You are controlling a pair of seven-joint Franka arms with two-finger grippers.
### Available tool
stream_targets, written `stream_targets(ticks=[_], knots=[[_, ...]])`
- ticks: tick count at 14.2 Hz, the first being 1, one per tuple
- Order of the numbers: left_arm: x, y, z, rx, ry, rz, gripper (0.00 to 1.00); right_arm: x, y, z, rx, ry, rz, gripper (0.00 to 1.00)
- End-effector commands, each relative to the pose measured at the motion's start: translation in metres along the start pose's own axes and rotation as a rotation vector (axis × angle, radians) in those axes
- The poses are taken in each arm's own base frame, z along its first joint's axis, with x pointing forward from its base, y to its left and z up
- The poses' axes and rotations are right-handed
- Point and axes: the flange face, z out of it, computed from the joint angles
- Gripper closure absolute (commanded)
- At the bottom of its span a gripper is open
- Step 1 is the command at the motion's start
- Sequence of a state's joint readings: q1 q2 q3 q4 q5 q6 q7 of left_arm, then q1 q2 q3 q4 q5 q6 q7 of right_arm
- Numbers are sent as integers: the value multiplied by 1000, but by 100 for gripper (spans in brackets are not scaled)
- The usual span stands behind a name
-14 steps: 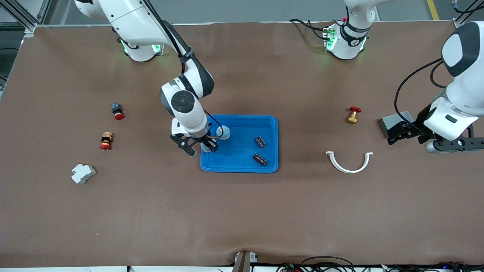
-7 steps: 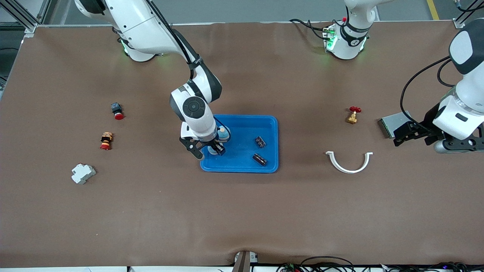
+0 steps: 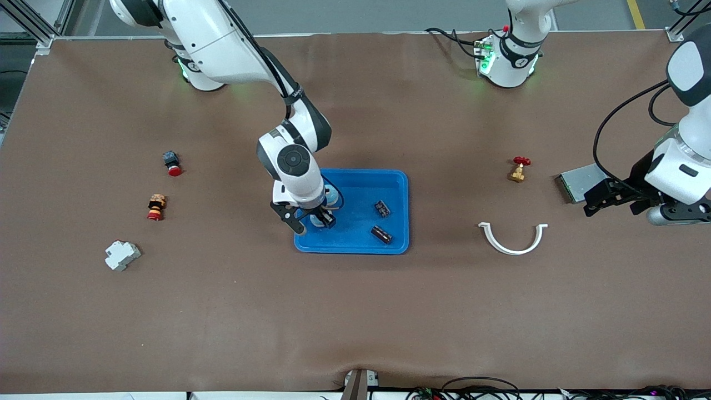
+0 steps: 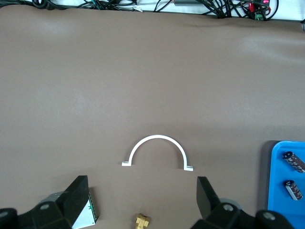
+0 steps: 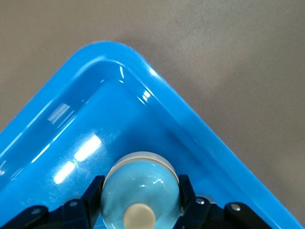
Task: Place electrolytic capacitor and blue bell in tray
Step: 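Lower the dome into the tray and open the right gripper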
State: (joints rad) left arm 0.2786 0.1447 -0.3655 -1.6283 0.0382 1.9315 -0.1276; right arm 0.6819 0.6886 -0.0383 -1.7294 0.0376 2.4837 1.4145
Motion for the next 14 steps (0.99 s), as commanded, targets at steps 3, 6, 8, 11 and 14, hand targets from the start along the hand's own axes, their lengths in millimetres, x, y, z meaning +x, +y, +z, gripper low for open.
stream_targets(ticks=[3,6,8,11,14], knots=[[6,-1,7,-5,-16,3,0,0,-12,8,8,20,26,100],[6,24,4,10,-6,31,0,0,-15,13,7,26,21,100],[7,20,4,13,-6,27,0,0,-15,15,5,26,21,100],[7,13,2,13,-8,17,0,2,-15,16,5,30,27,100],[7,15,1,12,-7,17,0,3,-14,16,5,30,35,1]])
